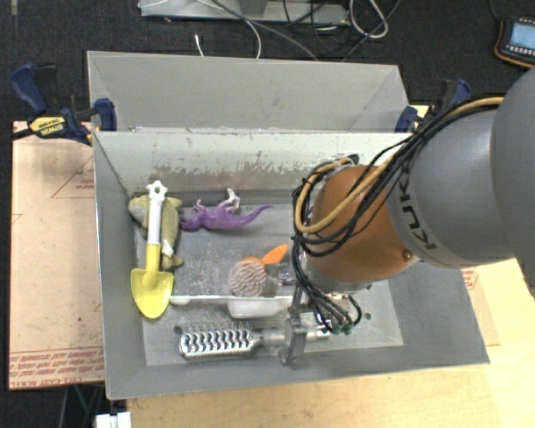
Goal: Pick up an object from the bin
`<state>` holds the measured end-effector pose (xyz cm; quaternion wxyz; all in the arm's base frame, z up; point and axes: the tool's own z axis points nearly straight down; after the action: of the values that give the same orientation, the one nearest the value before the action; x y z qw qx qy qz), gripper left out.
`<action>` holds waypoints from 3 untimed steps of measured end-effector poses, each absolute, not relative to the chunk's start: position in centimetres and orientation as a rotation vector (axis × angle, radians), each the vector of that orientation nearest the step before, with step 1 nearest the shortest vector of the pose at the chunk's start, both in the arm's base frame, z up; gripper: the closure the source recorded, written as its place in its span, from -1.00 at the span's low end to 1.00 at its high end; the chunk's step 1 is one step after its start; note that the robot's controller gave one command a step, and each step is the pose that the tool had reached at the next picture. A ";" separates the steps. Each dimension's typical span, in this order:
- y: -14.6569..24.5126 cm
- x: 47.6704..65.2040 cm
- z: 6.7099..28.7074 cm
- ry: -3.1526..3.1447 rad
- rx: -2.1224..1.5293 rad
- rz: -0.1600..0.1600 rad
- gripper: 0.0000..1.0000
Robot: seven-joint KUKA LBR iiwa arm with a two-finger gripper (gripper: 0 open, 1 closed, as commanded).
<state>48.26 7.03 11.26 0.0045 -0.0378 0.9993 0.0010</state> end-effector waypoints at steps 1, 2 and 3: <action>11.5 50.4 7.0 3.140 -0.045 0.006 1.00; 11.5 50.4 7.0 3.141 -0.045 0.006 -1.00; 11.5 50.5 7.1 3.140 -0.044 0.007 1.00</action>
Offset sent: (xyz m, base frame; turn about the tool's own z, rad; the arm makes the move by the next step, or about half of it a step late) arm 0.0000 0.0000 0.0000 0.0000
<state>50.48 11.53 7.05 0.0007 -0.0140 0.9999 0.0024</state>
